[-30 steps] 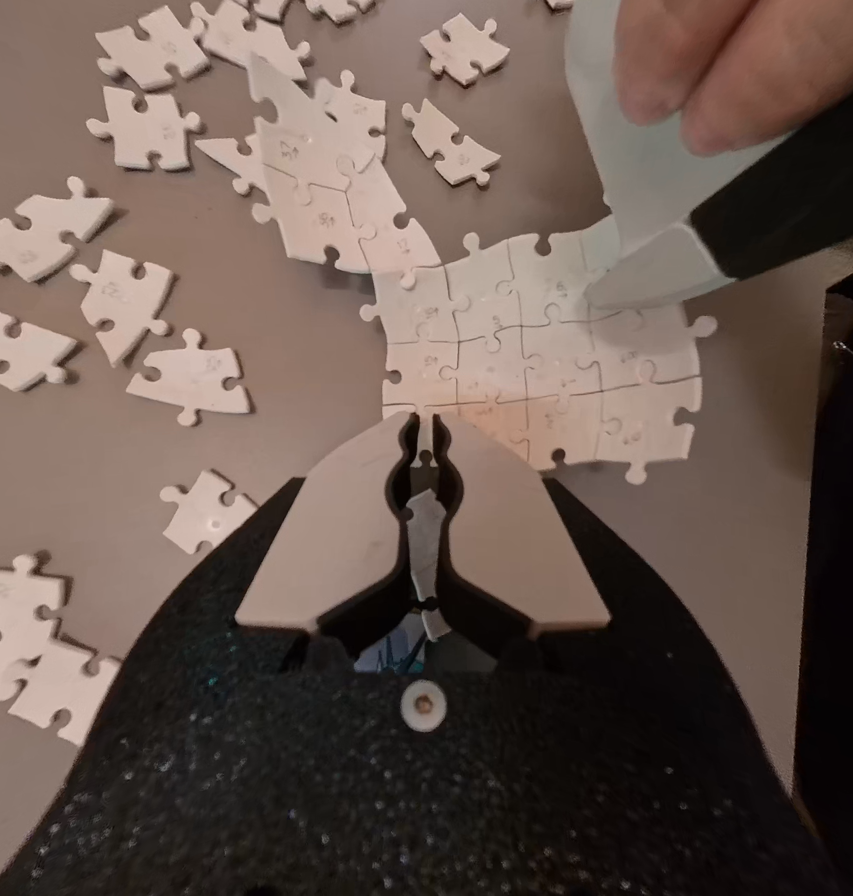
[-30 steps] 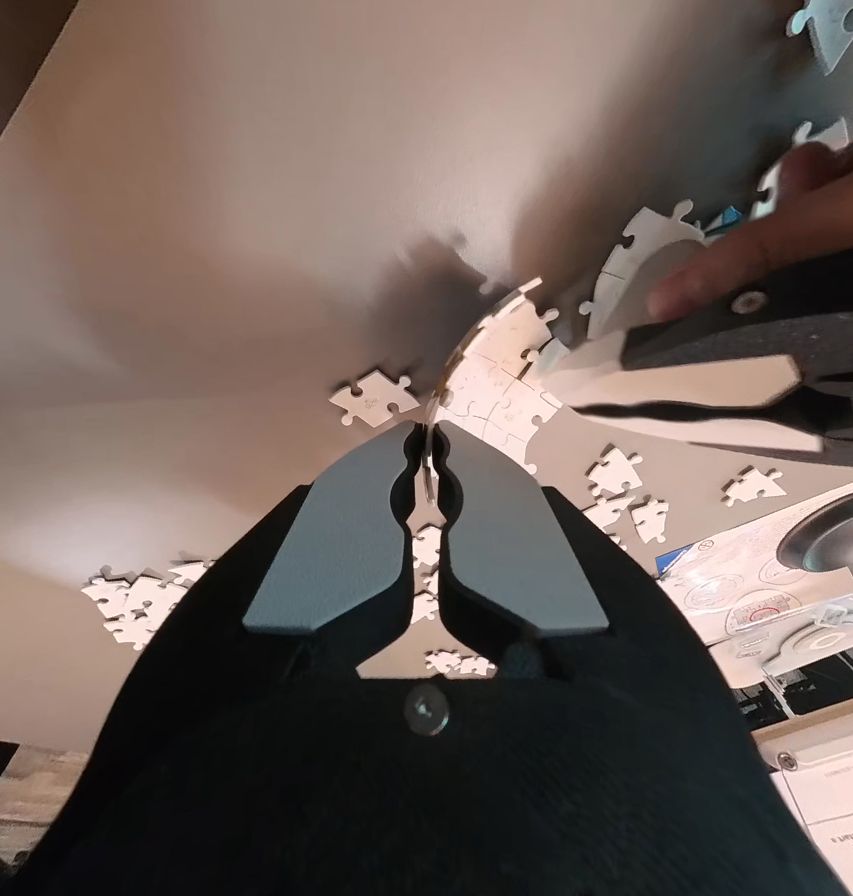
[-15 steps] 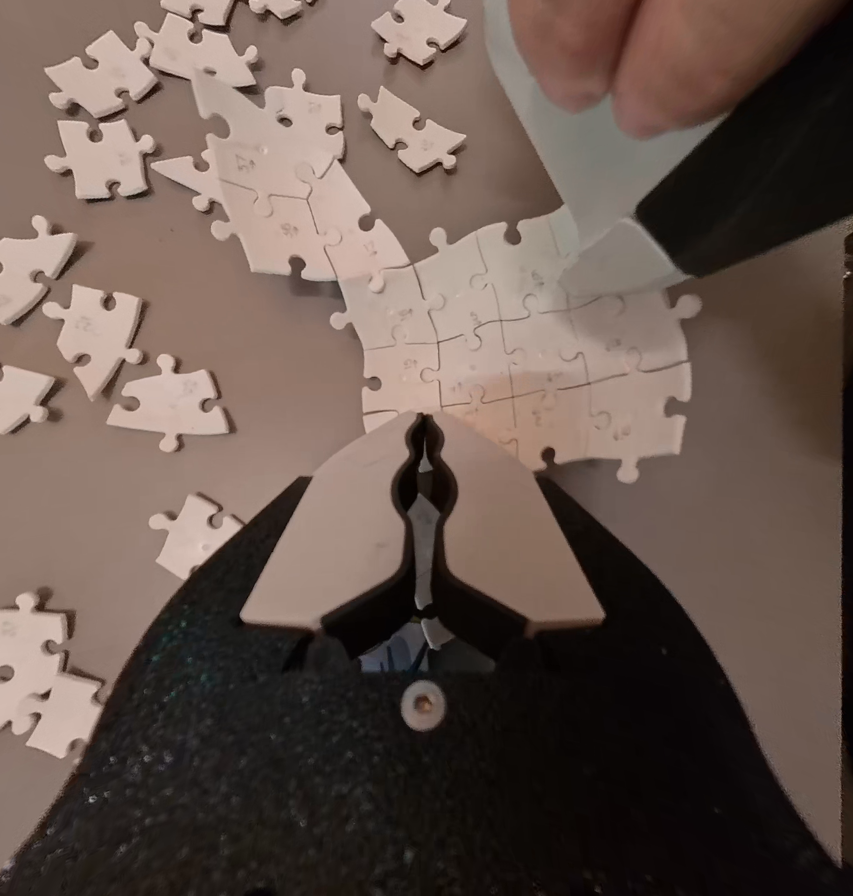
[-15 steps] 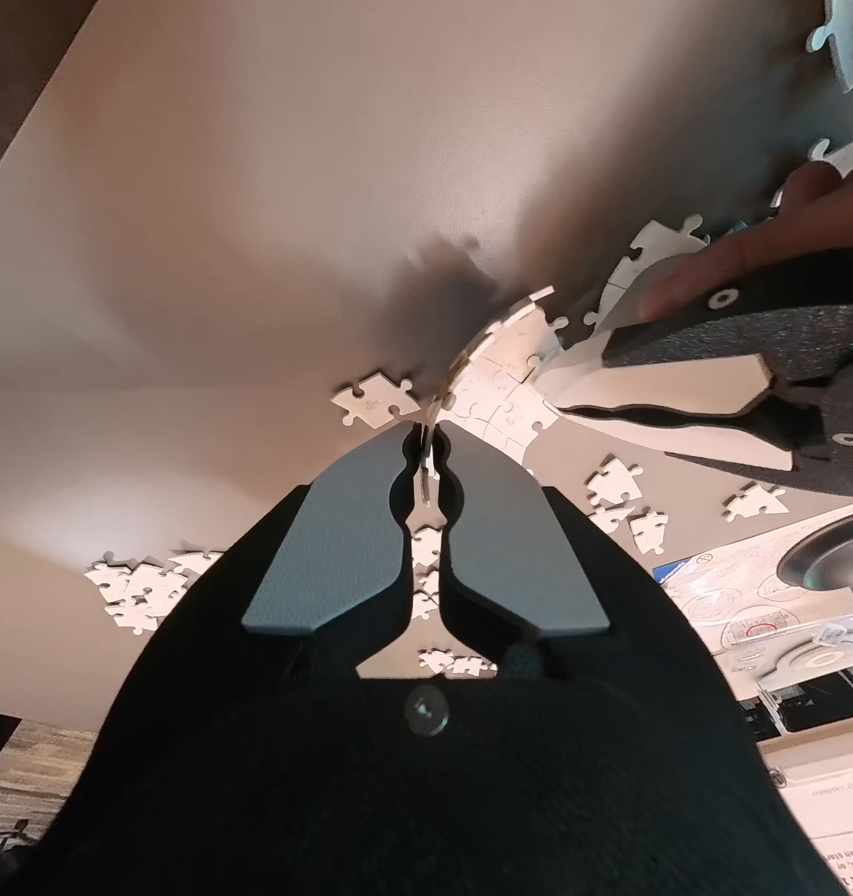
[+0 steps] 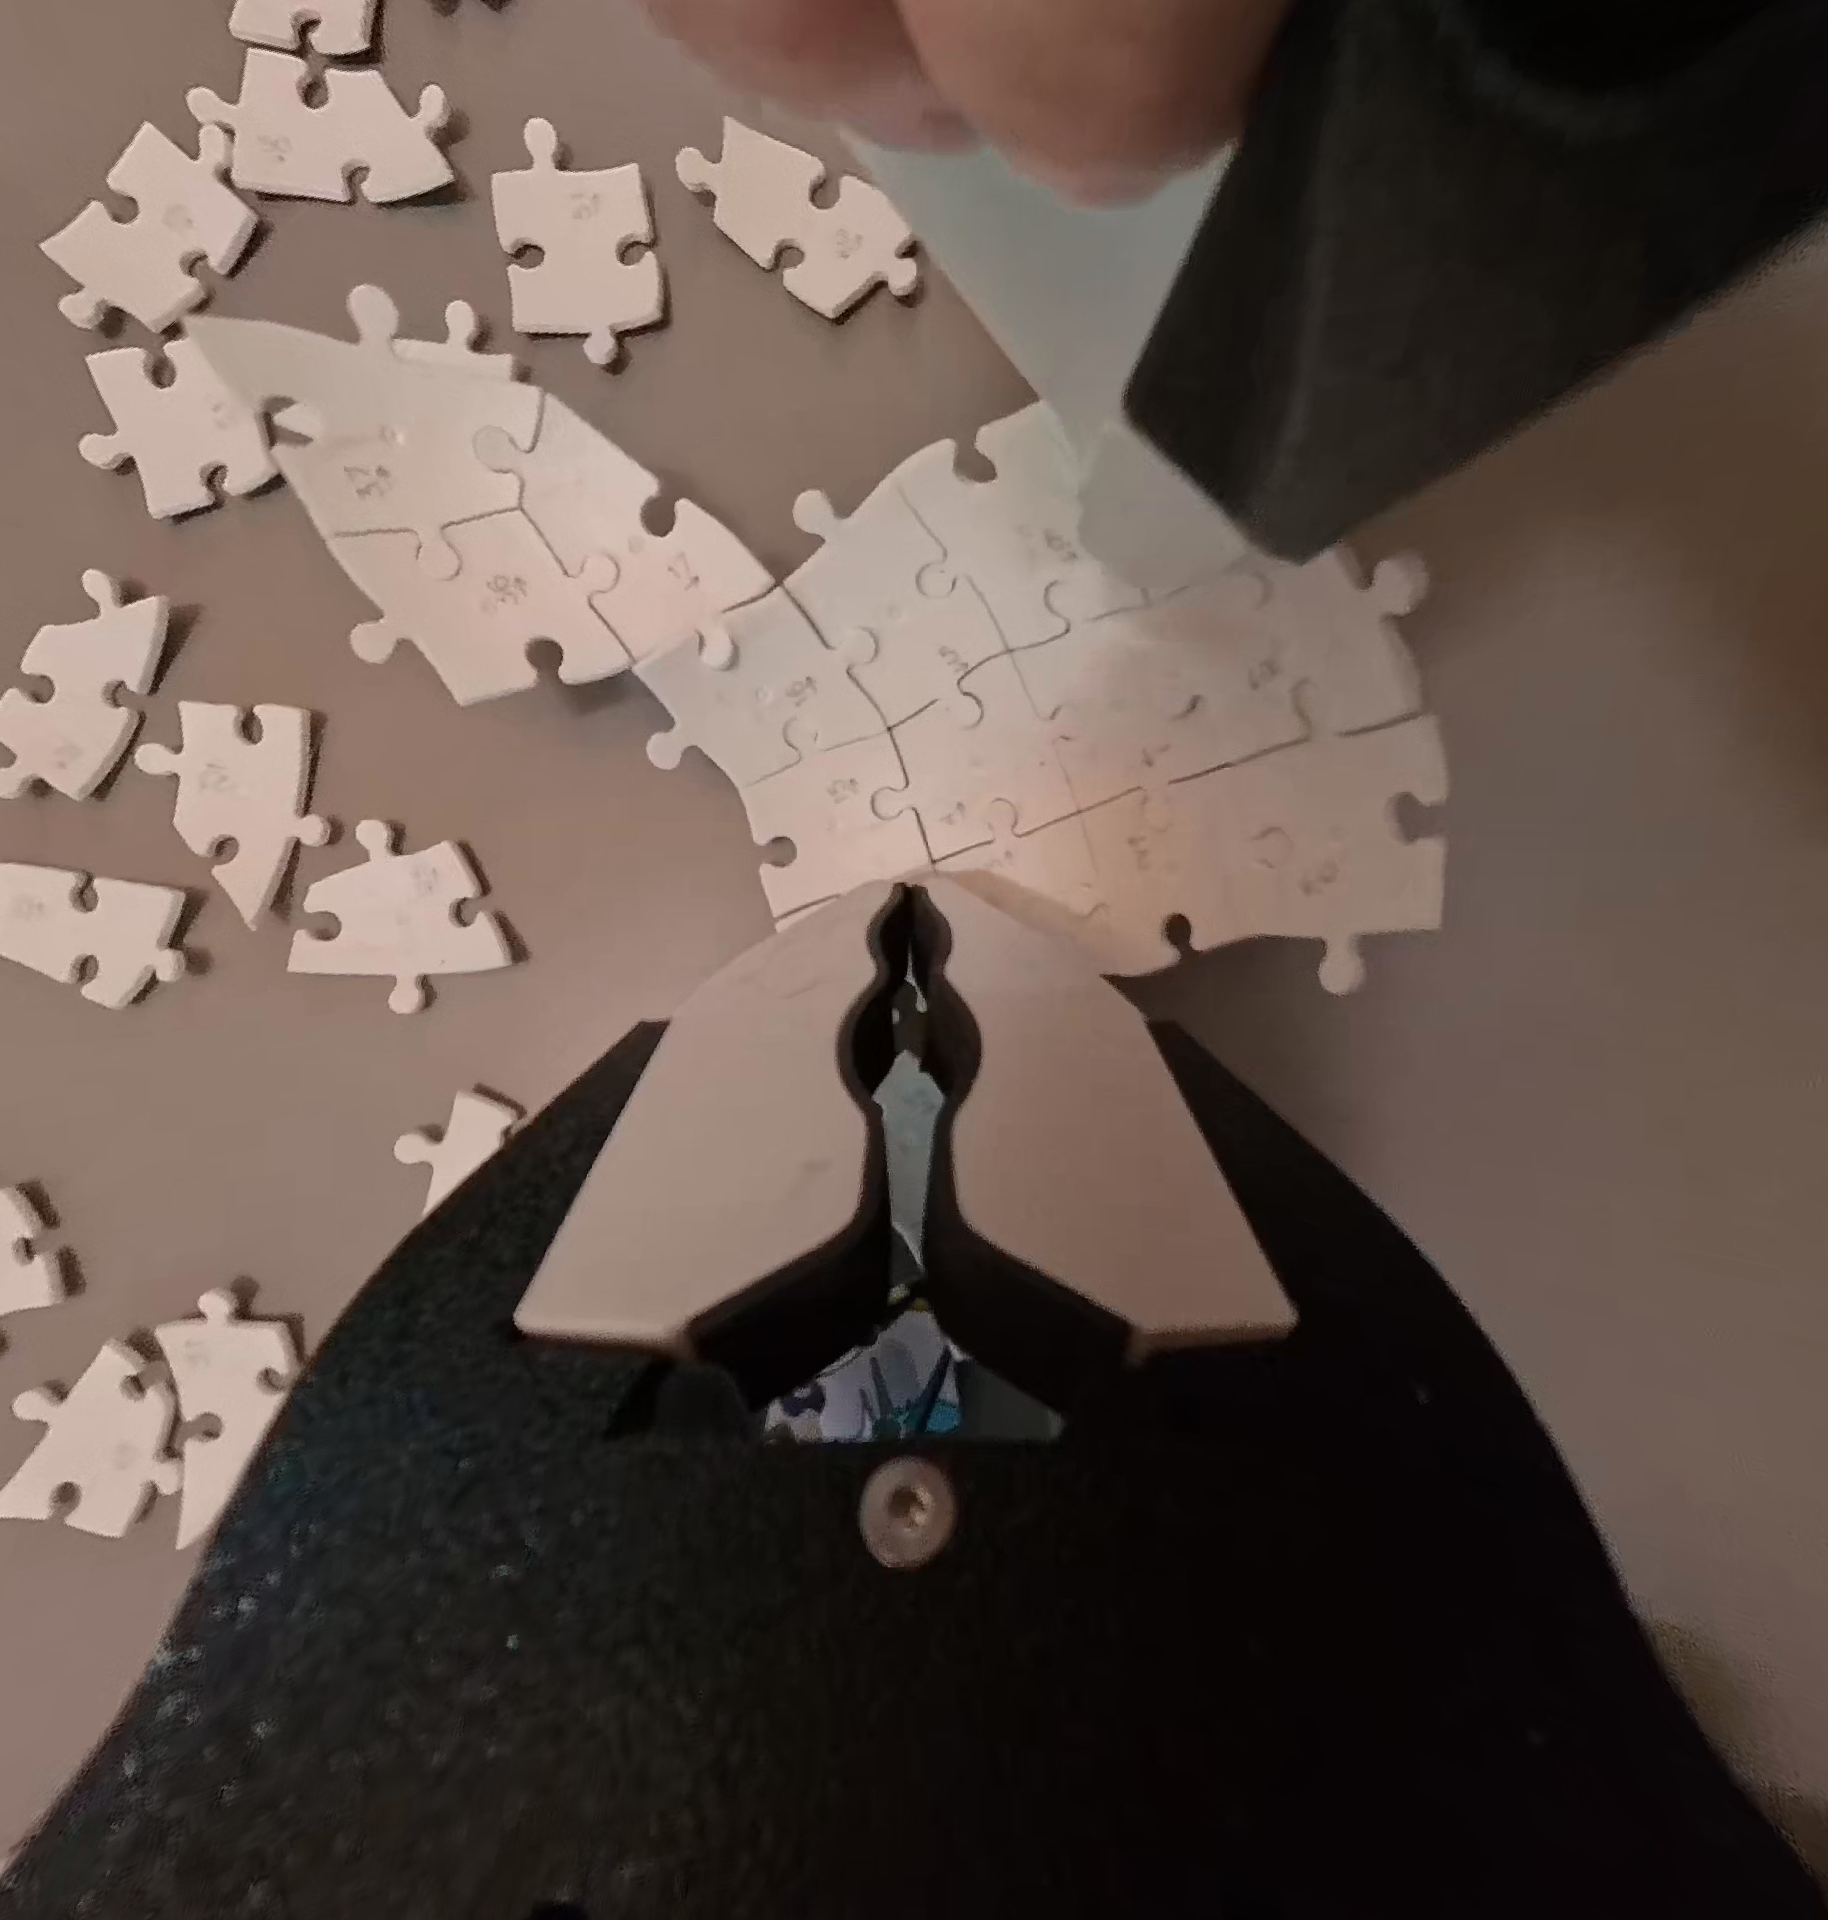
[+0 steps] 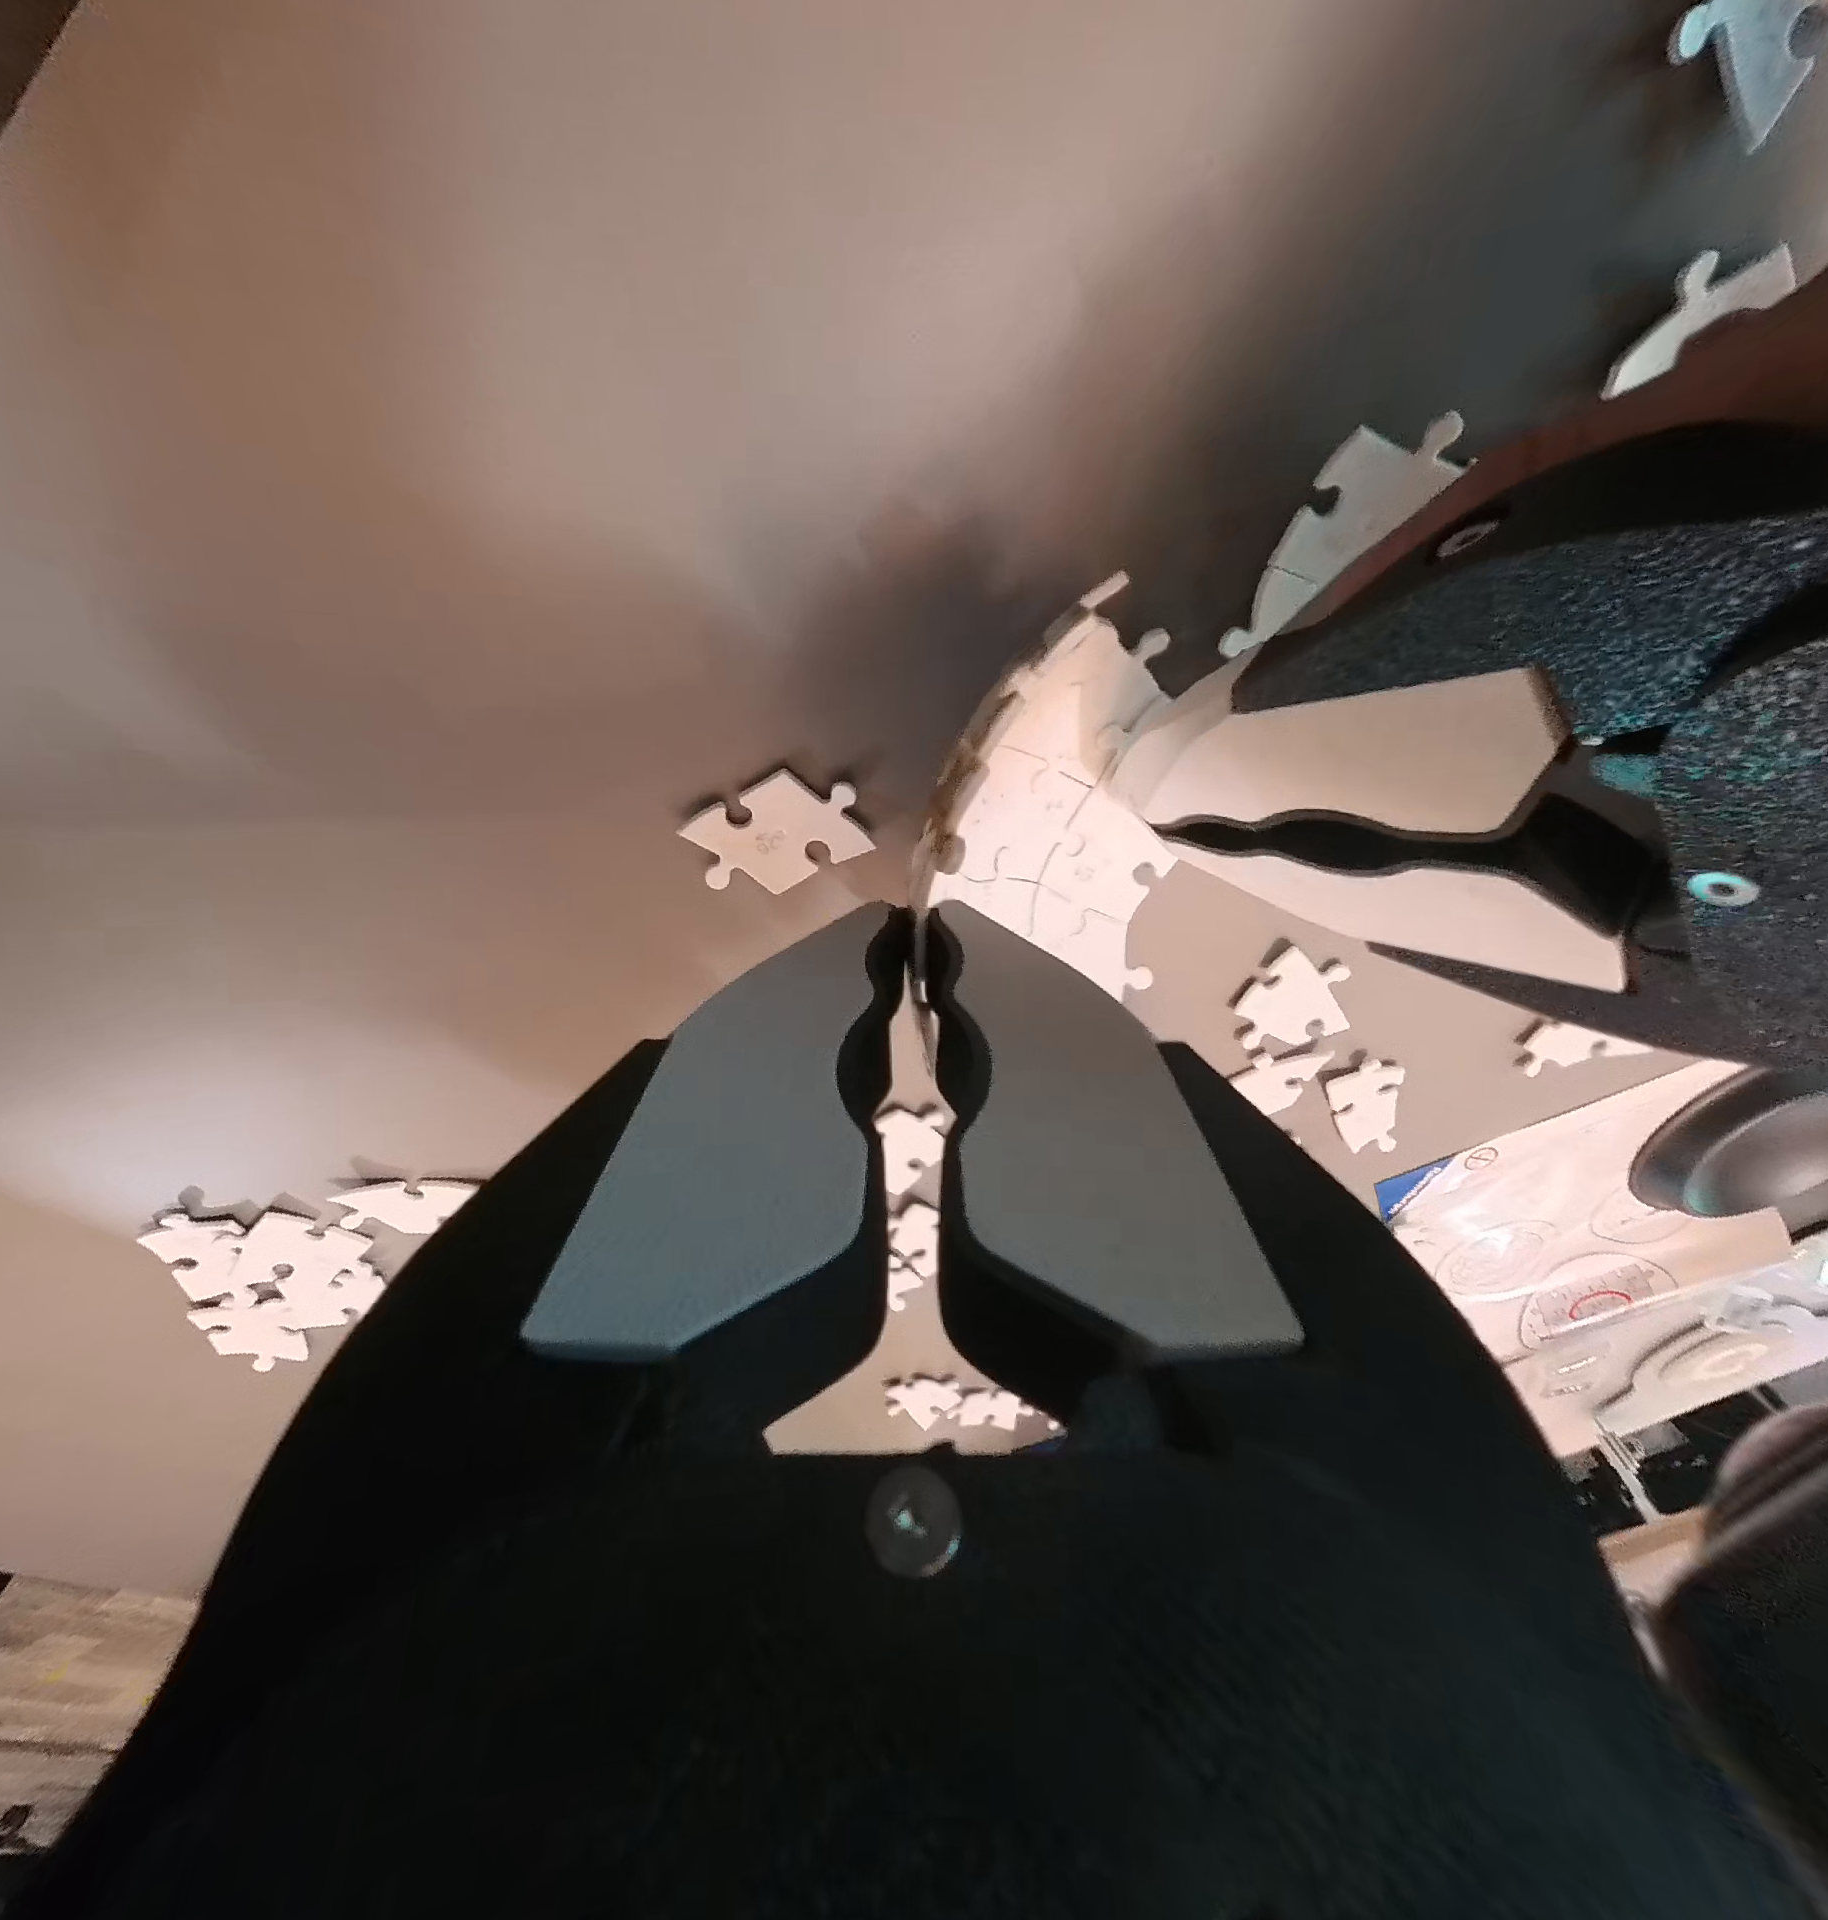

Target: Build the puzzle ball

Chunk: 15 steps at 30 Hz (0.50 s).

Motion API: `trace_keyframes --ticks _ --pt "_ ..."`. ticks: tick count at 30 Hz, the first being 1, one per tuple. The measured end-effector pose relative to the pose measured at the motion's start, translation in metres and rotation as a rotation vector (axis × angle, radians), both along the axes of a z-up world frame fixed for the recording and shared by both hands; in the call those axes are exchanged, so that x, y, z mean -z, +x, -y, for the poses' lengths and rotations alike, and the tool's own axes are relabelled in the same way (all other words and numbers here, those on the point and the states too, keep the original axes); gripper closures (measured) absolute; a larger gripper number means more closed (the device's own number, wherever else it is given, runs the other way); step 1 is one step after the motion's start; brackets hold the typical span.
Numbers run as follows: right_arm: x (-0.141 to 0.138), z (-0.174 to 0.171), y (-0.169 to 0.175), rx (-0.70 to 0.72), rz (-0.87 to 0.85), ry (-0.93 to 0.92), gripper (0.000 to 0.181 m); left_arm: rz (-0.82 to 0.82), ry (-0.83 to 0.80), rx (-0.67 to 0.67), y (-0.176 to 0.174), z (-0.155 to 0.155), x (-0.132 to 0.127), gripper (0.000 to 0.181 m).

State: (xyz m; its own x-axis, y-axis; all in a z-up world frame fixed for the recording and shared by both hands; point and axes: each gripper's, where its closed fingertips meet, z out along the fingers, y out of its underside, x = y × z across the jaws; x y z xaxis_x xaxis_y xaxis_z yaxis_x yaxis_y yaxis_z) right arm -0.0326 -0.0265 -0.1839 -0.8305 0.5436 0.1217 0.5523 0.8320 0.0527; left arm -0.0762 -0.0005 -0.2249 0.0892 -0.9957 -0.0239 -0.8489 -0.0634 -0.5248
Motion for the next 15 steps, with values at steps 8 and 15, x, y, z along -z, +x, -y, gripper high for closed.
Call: trace_keyframes --ticks 8,15 --pt "0.001 0.000 0.001 0.007 -0.013 -0.005 0.178 0.062 -0.075 -0.001 0.001 0.000 0.000 0.181" --pt "0.005 0.000 0.003 0.009 -0.020 -0.008 0.178 0.293 -0.135 -0.087 -0.003 -0.013 -0.032 0.181"
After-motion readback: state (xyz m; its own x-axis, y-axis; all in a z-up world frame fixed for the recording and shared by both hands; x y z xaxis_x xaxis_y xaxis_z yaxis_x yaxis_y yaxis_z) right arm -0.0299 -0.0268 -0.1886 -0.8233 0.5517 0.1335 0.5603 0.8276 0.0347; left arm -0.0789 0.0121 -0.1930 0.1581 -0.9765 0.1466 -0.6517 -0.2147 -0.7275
